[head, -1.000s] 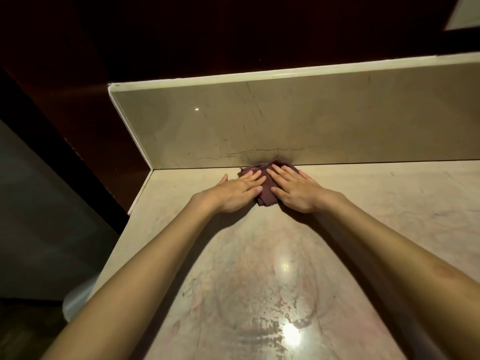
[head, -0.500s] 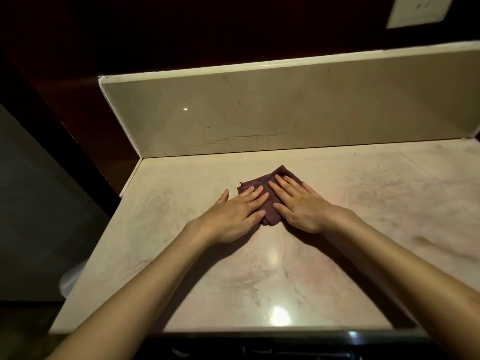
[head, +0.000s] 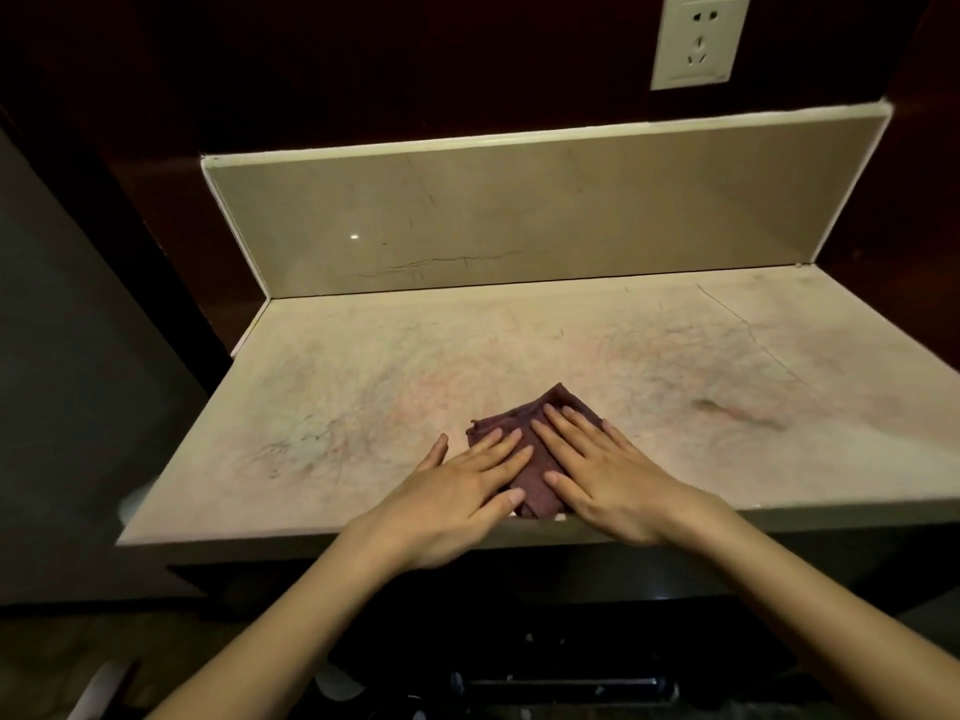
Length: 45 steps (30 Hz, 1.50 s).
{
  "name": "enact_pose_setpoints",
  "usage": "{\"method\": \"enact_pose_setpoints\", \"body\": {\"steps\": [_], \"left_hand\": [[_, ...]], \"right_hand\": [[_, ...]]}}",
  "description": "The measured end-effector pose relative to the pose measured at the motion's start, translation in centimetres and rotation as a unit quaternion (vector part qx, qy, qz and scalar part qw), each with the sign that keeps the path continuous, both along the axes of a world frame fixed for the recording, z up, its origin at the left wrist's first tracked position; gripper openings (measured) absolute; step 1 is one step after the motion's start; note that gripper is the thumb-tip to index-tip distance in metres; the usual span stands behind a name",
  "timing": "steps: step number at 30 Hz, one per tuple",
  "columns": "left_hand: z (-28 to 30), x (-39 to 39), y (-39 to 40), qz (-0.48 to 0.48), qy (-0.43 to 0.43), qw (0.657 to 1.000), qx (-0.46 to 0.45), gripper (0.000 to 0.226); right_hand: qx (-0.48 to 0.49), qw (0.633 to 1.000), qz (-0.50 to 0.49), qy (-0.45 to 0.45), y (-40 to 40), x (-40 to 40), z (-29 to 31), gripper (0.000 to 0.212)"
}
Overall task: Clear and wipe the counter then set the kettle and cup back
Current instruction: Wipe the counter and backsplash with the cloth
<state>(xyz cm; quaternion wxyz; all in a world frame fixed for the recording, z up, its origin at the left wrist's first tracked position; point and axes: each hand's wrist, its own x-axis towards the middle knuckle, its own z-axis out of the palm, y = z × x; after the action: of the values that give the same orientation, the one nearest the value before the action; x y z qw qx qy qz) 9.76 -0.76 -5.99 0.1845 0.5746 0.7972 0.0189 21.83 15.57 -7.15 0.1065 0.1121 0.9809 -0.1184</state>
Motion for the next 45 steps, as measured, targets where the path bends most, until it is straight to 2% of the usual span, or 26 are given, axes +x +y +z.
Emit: {"method": "enact_pose_setpoints", "body": {"steps": [4, 8, 12, 27, 38, 45], "left_hand": [[0.0, 1.9, -0.5, 0.004, -0.011, 1.000, -0.002, 0.054], [0.1, 2.6, -0.3, -0.004, -0.007, 1.000, -0.010, 0.054], [0.3, 1.9, 0.6, -0.005, -0.021, 1.000, -0.016, 0.054], [0.0, -9.4, 14.3, -0.019, -0.017, 1.000, -0.009, 0.053], [-0.4, -15.3, 21.0, -0.027, -0.031, 0.999, 0.004, 0.052], [-0.4, -16.3, 22.9, -0.029, -0.032, 0.999, 0.008, 0.052]], "right_hand": [[-0.002, 1.000, 0.005, 0.010, -0.5, 1.9, -0.3, 0.060], [0.007, 1.000, 0.011, 0.020, -0.6, 2.9, -0.6, 0.073], [-0.006, 1.000, 0.018, 0.009, 0.4, 2.4, -0.4, 0.059], [-0.007, 0.999, -0.048, -0.017, 12.6, -8.6, 0.0, 0.059], [-0.009, 0.995, -0.091, -0.025, 18.1, -13.9, 0.1, 0.059], [-0.003, 0.995, -0.102, -0.021, 19.8, -15.0, 0.1, 0.058]]}}
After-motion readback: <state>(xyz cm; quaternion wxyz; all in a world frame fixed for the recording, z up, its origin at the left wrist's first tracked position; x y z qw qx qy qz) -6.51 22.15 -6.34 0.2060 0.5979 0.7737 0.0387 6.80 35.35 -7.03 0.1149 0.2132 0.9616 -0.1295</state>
